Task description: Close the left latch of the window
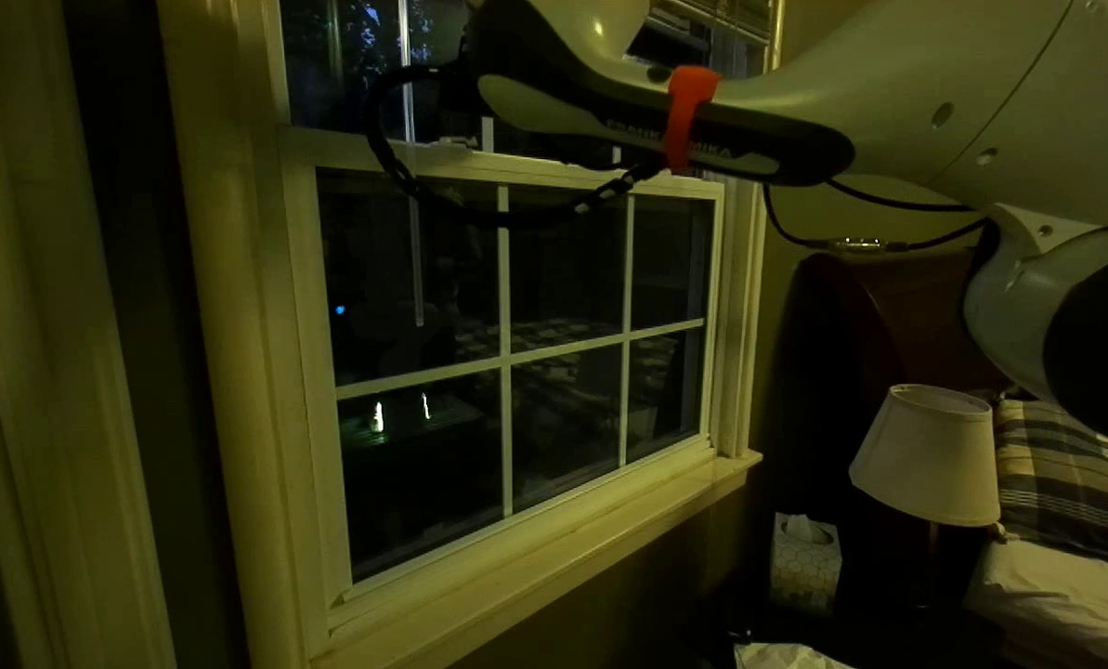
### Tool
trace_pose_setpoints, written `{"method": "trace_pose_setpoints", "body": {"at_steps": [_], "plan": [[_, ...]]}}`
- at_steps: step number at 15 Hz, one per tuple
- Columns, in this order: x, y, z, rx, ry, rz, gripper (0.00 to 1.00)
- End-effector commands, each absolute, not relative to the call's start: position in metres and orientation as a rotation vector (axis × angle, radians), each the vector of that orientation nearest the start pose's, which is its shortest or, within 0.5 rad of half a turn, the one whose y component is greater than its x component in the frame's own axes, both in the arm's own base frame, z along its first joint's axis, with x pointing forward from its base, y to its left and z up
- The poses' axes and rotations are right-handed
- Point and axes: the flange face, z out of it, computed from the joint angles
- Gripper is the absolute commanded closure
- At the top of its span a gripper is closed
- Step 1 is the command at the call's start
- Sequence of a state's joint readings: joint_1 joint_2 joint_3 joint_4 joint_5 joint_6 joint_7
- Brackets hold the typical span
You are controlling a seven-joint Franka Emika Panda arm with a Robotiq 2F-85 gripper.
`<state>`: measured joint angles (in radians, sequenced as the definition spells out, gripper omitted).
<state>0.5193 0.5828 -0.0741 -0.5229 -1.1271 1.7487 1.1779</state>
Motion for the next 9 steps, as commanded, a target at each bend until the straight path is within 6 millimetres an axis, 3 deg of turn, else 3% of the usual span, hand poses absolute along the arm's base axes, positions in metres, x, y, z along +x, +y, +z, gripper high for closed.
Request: {"method": "trace_pose_setpoints", "body": {"at_steps": [1,9], "plan": [[0.599,0.236,0.817,-2.725,1.204,-1.841,0.0],[0.608,0.234,0.809,-2.786,1.078,-1.663,0.0]]}}
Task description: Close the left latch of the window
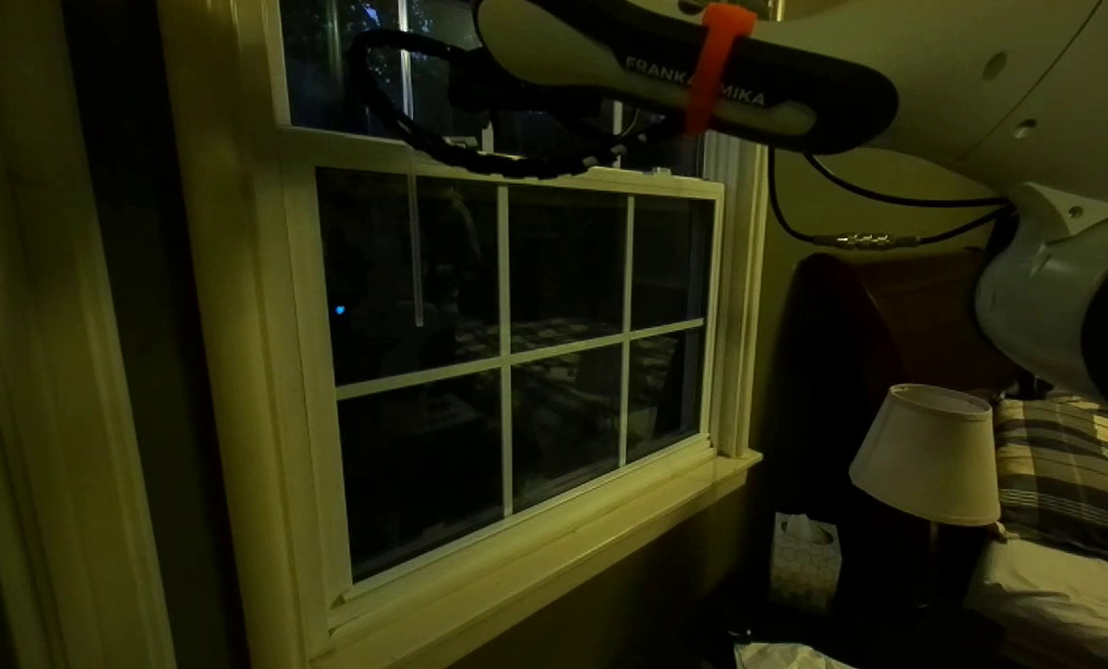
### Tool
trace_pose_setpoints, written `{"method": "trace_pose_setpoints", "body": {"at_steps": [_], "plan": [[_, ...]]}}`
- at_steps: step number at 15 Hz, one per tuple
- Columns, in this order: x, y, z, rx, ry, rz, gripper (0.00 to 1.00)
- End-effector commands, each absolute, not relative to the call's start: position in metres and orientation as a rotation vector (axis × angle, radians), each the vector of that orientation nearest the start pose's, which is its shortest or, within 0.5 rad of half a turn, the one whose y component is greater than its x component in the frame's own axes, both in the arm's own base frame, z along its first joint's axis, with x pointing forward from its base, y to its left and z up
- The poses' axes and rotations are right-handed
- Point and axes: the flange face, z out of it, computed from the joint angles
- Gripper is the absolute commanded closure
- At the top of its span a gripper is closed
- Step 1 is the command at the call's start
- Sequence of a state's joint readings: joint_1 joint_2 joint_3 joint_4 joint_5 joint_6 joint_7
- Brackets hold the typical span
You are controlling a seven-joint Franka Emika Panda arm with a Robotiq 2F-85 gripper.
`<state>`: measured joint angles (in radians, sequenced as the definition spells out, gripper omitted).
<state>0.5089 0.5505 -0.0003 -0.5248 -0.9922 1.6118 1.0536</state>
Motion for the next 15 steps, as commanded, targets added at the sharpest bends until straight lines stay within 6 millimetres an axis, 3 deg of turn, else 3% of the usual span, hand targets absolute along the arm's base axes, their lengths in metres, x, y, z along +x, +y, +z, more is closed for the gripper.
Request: {"method": "trace_pose_setpoints", "body": {"at_steps": [1,15], "plan": [[0.61,0.234,0.809,-2.783,1.045,-1.653,0.0],[0.631,0.215,0.811,-2.763,0.852,-1.679,0.0]]}}
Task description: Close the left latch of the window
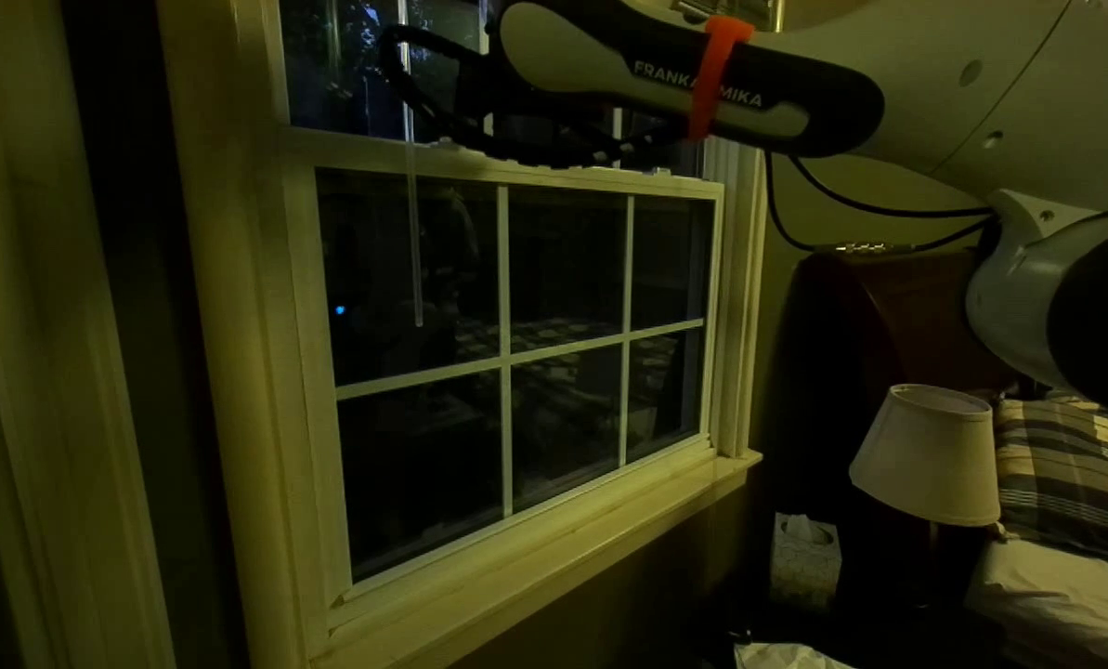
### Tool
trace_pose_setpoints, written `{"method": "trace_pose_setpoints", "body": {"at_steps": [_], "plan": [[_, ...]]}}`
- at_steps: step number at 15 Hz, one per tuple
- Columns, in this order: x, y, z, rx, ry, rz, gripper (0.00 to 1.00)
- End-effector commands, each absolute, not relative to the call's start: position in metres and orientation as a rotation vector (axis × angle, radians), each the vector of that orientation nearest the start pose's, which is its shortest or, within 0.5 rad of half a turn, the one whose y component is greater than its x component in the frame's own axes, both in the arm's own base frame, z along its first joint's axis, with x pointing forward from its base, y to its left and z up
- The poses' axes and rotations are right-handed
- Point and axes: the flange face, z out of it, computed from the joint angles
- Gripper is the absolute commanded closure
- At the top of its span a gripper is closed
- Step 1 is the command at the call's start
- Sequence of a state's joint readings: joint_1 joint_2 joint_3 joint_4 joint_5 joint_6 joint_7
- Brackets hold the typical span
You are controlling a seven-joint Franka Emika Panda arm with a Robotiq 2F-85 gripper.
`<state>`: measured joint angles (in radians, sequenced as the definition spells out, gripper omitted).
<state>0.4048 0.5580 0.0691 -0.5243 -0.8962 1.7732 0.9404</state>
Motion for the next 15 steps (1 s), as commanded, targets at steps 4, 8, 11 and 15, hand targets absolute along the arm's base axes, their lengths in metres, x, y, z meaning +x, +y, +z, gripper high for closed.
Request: {"method": "trace_pose_setpoints", "body": {"at_steps": [4,8,11,15], "plan": [[0.639,0.213,0.807,-2.747,0.83,-1.689,0.0],[0.645,0.211,0.804,-2.729,0.817,-1.704,0.0],[0.649,0.211,0.803,-2.706,0.806,-1.733,0.0],[0.655,0.209,0.8,-2.679,0.775,-1.749,0.0]]}}
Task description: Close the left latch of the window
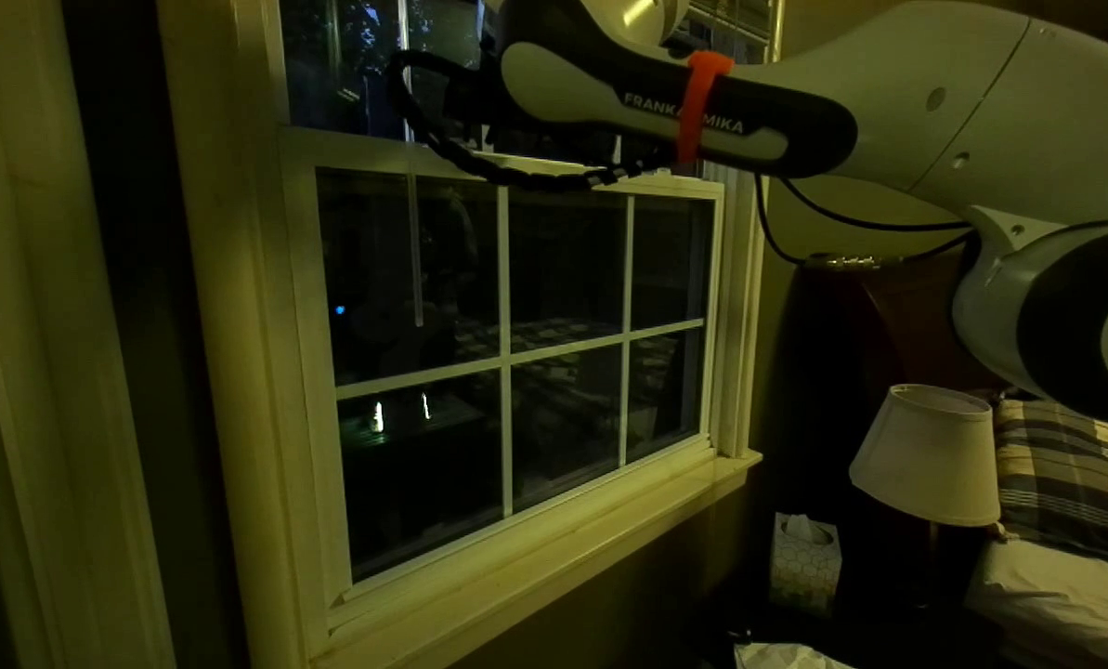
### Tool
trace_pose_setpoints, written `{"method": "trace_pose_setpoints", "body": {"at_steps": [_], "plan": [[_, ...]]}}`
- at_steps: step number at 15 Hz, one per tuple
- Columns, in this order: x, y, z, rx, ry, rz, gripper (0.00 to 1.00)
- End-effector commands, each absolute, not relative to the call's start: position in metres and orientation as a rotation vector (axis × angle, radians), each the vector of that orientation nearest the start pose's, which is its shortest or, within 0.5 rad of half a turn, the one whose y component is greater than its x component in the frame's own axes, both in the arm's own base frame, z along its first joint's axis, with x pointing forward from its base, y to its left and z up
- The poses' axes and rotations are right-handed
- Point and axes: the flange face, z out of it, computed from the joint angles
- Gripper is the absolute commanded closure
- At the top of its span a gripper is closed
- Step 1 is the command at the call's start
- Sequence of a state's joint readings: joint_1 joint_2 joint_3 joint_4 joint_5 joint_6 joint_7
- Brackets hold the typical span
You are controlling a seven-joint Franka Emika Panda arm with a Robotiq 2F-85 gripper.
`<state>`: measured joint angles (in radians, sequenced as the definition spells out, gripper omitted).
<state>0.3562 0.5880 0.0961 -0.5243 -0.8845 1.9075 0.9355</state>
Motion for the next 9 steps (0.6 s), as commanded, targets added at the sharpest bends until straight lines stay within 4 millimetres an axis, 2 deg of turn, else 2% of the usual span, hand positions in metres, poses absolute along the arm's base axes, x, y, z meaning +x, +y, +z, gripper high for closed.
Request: {"method": "trace_pose_setpoints", "body": {"at_steps": [1,6,9], "plan": [[0.6572,0.208,0.7994,-2.674,0.77,-1.757,0.0],[0.6642,0.203,0.795,-2.663,0.766,-1.775,0.0],[0.657,0.2068,0.7961,-2.704,0.796,-1.748,0.0]]}}
